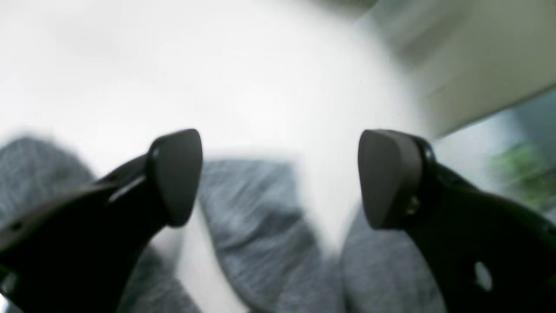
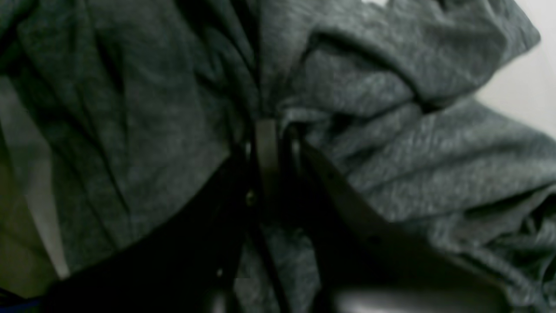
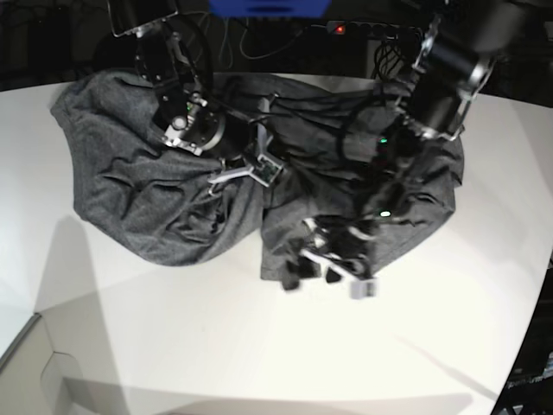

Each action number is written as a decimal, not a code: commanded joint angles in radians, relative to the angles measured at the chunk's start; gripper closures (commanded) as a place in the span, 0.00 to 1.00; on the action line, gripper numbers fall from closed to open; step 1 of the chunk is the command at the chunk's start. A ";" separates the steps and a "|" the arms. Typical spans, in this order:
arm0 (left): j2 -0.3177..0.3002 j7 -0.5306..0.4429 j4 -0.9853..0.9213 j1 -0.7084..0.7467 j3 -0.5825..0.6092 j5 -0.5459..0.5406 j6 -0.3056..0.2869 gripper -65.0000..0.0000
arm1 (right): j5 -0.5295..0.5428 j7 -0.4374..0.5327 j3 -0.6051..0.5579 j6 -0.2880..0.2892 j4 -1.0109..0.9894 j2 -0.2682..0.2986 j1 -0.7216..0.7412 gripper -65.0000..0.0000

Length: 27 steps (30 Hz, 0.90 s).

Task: Layout the t-shirt on the table in an organized manner, then fold the t-shirt properly
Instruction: 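Reach the left gripper across and grasp the shirt near the right gripper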

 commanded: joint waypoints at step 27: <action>0.169 -0.034 -0.184 -0.147 0.276 0.077 0.295 0.31 | 0.019 0.026 0.005 -0.001 0.018 -0.007 0.023 1.00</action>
